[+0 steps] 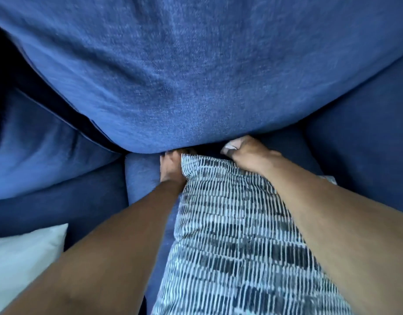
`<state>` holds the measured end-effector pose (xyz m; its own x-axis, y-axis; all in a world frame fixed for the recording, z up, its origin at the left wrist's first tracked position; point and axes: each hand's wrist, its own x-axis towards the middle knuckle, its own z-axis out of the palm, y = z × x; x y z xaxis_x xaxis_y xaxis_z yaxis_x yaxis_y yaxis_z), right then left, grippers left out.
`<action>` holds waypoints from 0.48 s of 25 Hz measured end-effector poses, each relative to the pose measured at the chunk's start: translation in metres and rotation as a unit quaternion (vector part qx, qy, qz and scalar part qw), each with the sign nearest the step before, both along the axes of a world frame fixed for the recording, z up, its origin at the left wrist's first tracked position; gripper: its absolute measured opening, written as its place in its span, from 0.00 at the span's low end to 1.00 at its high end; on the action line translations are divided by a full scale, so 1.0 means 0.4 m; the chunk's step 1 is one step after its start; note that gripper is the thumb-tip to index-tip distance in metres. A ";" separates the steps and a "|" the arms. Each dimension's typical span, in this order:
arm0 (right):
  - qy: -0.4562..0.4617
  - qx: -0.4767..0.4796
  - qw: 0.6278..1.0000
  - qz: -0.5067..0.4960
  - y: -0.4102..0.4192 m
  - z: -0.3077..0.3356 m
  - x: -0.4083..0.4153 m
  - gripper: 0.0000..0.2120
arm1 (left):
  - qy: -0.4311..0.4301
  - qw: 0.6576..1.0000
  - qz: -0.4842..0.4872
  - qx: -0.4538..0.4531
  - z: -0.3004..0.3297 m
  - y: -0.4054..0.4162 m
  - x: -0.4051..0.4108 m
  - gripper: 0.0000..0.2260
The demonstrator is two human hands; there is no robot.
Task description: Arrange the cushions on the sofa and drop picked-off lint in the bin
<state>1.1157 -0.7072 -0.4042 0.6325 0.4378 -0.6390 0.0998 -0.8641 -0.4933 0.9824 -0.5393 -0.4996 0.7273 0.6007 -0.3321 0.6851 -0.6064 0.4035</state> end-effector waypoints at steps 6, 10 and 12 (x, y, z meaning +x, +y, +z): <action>-0.117 0.139 0.977 -0.112 -0.105 0.252 -0.178 0.13 | -0.073 0.974 0.174 -0.125 0.366 -0.048 -0.250 0.10; -0.050 0.191 0.969 -0.150 -0.171 0.452 -0.295 0.14 | -0.138 0.960 0.203 -0.134 0.629 -0.093 -0.379 0.03; -0.040 0.200 0.971 -0.125 -0.183 0.524 -0.348 0.16 | -0.162 0.957 0.201 -0.133 0.734 -0.117 -0.422 0.03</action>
<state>0.9766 -0.7803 -0.1945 0.7908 0.4676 -0.3950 -0.0368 -0.6078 -0.7932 0.8137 -0.5862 -0.2059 0.5454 0.7794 -0.3083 0.6544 -0.1661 0.7377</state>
